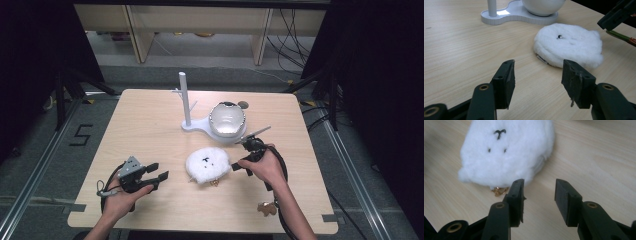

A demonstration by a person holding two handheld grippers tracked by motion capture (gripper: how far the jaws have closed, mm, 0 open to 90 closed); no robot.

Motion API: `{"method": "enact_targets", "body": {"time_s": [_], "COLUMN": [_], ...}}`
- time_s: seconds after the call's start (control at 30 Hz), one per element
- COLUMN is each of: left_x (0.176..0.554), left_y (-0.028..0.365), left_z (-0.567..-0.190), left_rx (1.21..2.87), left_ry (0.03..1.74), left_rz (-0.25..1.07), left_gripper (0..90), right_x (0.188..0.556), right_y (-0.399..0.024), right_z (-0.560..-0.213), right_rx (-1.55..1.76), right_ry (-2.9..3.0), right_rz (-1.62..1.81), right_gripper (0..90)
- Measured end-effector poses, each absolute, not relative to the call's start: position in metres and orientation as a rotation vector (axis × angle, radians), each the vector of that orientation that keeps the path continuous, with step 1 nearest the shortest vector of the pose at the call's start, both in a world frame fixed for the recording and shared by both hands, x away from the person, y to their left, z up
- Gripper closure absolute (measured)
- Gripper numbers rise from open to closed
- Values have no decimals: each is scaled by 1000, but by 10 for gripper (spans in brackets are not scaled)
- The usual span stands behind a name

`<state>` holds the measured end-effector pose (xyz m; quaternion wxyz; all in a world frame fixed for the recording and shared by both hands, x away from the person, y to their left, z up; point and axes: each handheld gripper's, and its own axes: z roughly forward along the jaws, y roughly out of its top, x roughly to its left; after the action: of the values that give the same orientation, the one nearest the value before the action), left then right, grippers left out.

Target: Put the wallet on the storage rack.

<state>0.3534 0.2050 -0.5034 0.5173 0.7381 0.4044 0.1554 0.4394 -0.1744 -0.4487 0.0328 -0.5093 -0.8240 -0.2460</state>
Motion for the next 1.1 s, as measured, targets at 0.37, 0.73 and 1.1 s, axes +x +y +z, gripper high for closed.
{"method": "enact_targets", "body": {"time_s": [0.37, 0.73, 1.1], "left_x": [353, 352, 352], "left_y": [204, 206, 207], "left_z": [-505, -507, -508], "left_rx": [1777, 1776, 1787], "left_ry": [973, 981, 991], "left_rz": [378, 378, 377], "left_gripper": [421, 417, 411], "right_x": [464, 487, 491], "right_y": [-149, -126, -115], "right_z": [-450, -460, -473], "right_rx": [-1525, -1554, -1548], "right_ry": [-2536, -2519, -2584], "right_rz": [-654, -512, -433], "right_gripper": [594, 532, 544]}}
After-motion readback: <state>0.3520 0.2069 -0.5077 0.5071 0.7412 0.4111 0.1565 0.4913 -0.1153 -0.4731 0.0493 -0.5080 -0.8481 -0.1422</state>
